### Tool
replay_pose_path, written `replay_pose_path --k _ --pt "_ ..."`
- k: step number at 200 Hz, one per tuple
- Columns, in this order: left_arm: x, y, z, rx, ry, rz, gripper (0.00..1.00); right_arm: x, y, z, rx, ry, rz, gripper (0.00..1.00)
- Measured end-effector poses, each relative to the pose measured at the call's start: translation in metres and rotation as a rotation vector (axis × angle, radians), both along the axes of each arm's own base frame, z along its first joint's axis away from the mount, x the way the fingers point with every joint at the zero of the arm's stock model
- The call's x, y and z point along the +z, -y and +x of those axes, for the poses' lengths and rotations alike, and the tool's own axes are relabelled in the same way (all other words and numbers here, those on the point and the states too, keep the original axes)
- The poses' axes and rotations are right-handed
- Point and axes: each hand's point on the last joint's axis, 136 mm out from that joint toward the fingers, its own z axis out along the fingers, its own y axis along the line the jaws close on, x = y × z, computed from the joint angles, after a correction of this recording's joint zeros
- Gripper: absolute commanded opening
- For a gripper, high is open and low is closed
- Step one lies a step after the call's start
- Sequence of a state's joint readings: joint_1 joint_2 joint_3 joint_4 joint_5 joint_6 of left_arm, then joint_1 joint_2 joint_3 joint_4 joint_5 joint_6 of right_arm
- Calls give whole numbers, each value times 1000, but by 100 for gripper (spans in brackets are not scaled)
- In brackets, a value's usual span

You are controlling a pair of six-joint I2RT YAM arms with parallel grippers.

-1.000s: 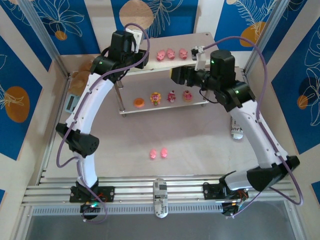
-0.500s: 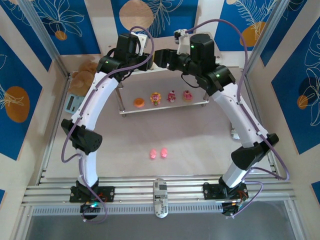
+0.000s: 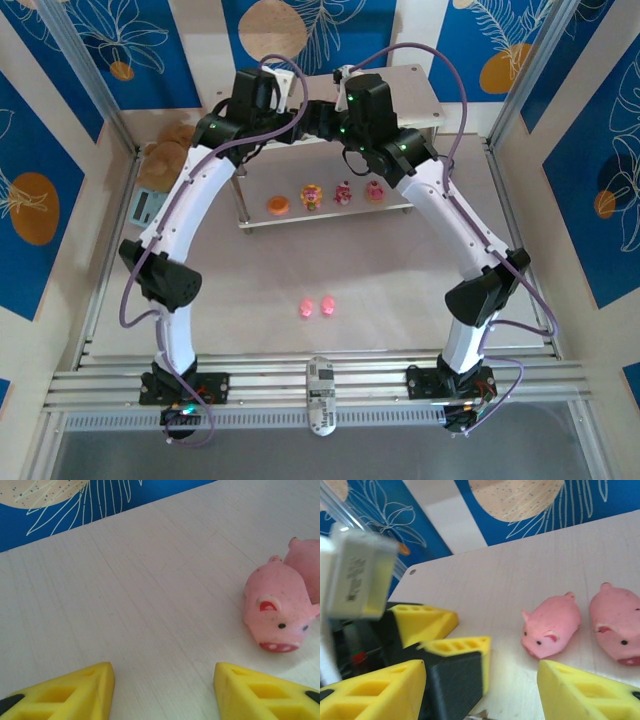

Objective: Place and organize the plastic toys onto the shelf

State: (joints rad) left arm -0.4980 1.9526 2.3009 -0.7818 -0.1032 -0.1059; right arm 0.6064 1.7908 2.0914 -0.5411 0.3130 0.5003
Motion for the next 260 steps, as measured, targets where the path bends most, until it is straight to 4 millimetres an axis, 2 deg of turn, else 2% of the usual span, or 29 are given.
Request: replay_pose_path --k 66,95,132,176,260 --pt "5 -20 -20 27 2 25 58 4 4 17 -49 2 -14 63" --pt "7 -22 -21 28 6 24 58 3 3 23 -65 -5 -27 63" --pt "-1 -26 -24 31 -11 34 59 -9 2 31 -79 -33 -54 64" --pt "0 -32 -27 37 -4 37 59 -17 0 39 -89 -53 -76 64" --pt "5 -46 -33 48 16 43 60 -14 3 46 -99 -51 -71 65"
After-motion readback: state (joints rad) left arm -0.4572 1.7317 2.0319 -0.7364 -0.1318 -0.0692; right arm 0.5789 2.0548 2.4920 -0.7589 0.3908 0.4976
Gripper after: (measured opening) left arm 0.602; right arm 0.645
